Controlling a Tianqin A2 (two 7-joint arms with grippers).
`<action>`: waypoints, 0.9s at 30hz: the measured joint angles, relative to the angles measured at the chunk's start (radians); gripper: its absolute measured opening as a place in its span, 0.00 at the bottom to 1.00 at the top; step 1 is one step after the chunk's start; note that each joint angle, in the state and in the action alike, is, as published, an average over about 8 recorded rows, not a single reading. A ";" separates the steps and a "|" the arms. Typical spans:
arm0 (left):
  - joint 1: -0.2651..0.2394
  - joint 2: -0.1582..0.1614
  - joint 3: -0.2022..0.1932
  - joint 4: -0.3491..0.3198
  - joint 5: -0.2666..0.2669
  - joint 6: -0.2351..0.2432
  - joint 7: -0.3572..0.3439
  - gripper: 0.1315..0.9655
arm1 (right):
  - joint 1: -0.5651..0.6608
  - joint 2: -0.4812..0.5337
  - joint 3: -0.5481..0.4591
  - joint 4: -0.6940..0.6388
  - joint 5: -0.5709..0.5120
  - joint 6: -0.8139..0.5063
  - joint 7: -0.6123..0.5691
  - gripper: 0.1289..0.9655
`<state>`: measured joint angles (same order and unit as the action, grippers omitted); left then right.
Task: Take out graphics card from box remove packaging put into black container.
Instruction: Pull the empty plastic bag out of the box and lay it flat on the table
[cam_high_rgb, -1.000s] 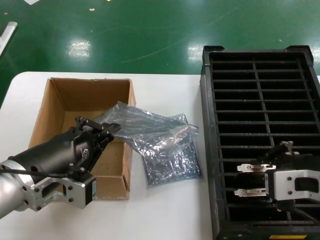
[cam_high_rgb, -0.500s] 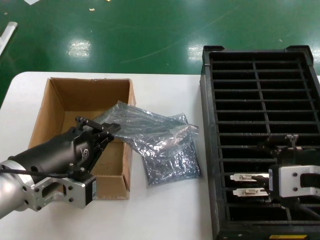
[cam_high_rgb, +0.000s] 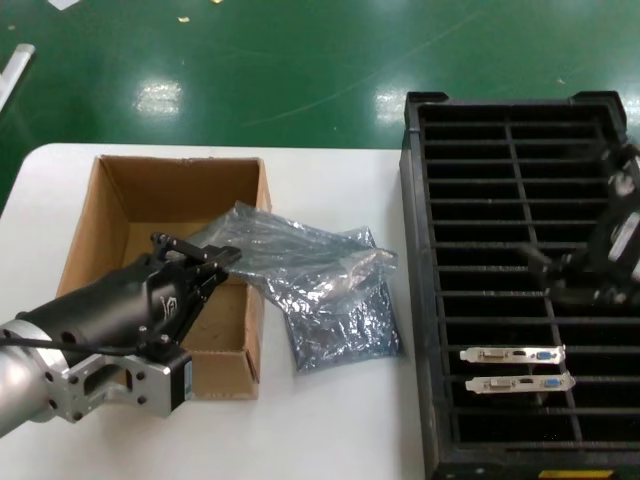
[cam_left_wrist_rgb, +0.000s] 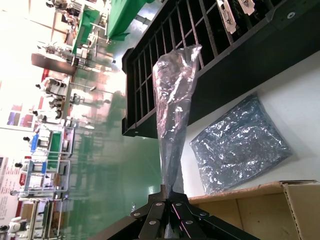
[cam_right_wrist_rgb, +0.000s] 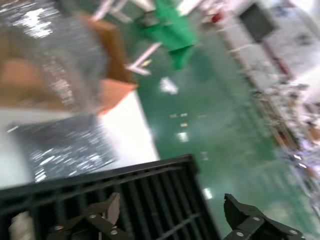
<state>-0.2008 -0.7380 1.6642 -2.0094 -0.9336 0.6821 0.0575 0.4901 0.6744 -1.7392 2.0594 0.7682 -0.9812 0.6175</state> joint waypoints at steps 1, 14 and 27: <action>0.000 0.000 0.000 0.000 0.000 0.000 0.000 0.01 | -0.016 -0.007 0.026 0.000 0.001 0.025 0.012 0.64; -0.103 0.063 0.001 -0.046 -0.123 0.144 -0.184 0.01 | -0.067 -0.031 0.109 -0.001 0.002 0.094 0.057 0.85; -0.255 0.559 -0.156 0.125 0.008 0.625 -0.768 0.01 | -0.067 -0.031 0.109 -0.001 0.002 0.094 0.056 0.99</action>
<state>-0.4553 -0.1794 1.5084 -1.8848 -0.9256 1.3066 -0.7101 0.4235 0.6430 -1.6298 2.0581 0.7704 -0.8871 0.6739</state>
